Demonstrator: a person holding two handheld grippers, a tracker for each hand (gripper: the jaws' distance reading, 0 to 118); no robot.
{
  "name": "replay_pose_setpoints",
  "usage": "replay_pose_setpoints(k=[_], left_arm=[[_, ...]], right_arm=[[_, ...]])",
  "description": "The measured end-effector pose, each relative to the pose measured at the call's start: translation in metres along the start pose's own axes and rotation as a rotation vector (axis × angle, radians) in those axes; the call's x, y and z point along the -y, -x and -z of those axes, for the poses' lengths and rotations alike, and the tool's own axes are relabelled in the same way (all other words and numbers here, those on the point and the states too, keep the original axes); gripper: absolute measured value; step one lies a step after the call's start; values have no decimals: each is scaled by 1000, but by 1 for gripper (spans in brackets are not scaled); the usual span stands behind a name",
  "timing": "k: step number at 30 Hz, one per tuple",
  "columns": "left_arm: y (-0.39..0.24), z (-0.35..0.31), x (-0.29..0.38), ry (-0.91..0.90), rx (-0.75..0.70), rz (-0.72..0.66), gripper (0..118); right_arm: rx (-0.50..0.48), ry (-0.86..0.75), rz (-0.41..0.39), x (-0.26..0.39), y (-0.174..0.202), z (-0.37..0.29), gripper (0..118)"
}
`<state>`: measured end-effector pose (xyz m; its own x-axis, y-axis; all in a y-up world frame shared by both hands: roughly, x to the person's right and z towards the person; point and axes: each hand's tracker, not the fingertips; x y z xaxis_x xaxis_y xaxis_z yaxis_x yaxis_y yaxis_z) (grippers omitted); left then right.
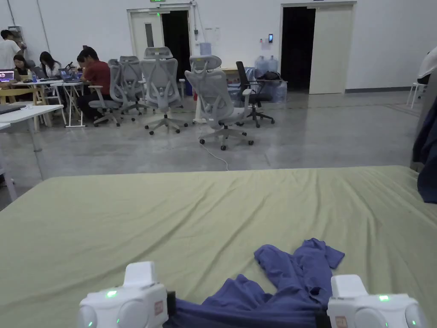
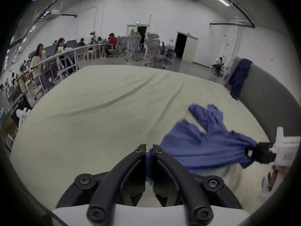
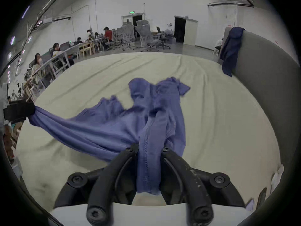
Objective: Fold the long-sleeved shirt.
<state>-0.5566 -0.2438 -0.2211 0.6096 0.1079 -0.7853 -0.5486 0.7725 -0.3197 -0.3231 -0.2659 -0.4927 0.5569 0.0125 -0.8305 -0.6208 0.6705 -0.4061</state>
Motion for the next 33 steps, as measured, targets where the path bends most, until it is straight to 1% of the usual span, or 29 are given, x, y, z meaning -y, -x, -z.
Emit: replay_pose_setpoints(k=[1, 3, 5, 7, 8, 10, 12, 13, 15, 18, 20, 21, 22, 23, 24, 25, 26, 27, 28, 29, 31, 33], left_arm=[[3, -17, 14, 16, 5, 31, 5], [10, -49, 41, 32, -6, 5, 5], [17, -82, 69, 80, 1, 16, 5], [25, -107, 95, 101, 2, 19, 5], [30, -119, 109, 130, 8, 29, 5], [39, -142, 135, 151, 16, 15, 5], [40, -164, 160, 186, 9, 21, 5], [44, -172, 174, 219, 10, 28, 5], [49, -178, 197, 254, -1, 27, 5], [56, -175, 222, 341, -8, -14, 5], [63, -160, 234, 363, -12, -32, 5], [63, -155, 237, 365, -8, -39, 5], [64, -148, 240, 384, -9, -58, 10], [65, -142, 241, 398, -21, -85, 24], [70, -139, 240, 395, -49, -119, 64], [73, -140, 237, 376, -80, -158, 94], [74, -151, 230, 333, -118, -200, 113], [72, -165, 223, 274, -132, -232, 117], [70, -180, 214, 162, -86, -245, 116], [68, -195, 208, 100, -31, -239, 115], [61, -218, 200, 93, -6, -197, 115], [54, -234, 200, 116, 0, -164, 116]], right_arm=[[-5, -2, 4, 14, 2, -12, 22], [-20, 11, 1, 41, 6, -37, 22], [-59, 36, 57, 68, 5, -60, 22], [-74, 65, 111, 96, 7, -83, 22], [-68, 81, 113, 109, 19, -95, 22], [-75, 111, 114, 138, 25, -111, 23], [-89, 154, 146, 165, 31, -122, 23], [-97, 190, 146, 179, 35, -125, 23], [-87, 229, 141, 201, 41, -128, 23], [-64, 294, 106, 224, 51, -124, 23], [-61, 306, 120, 230, 51, -112, 23], [-64, 309, 126, 230, 51, -107, 25], [-67, 313, 130, 226, 50, -104, 29], [-95, 317, 152, 224, 47, -103, 40], [-147, 316, 173, 217, 41, -114, 62], [-141, 315, 173, 212, 38, -123, 82], [-120, 312, 160, 208, 37, -133, 103], [-92, 279, 135, 204, 35, -145, 118], [-80, 210, 124, 201, 32, -161, 118], [-86, 147, 122, 198, 29, -178, 118], [-86, 87, 134, 195, 29, -208, 118], [-147, 40, 150, 200, 25, -229, 118]])
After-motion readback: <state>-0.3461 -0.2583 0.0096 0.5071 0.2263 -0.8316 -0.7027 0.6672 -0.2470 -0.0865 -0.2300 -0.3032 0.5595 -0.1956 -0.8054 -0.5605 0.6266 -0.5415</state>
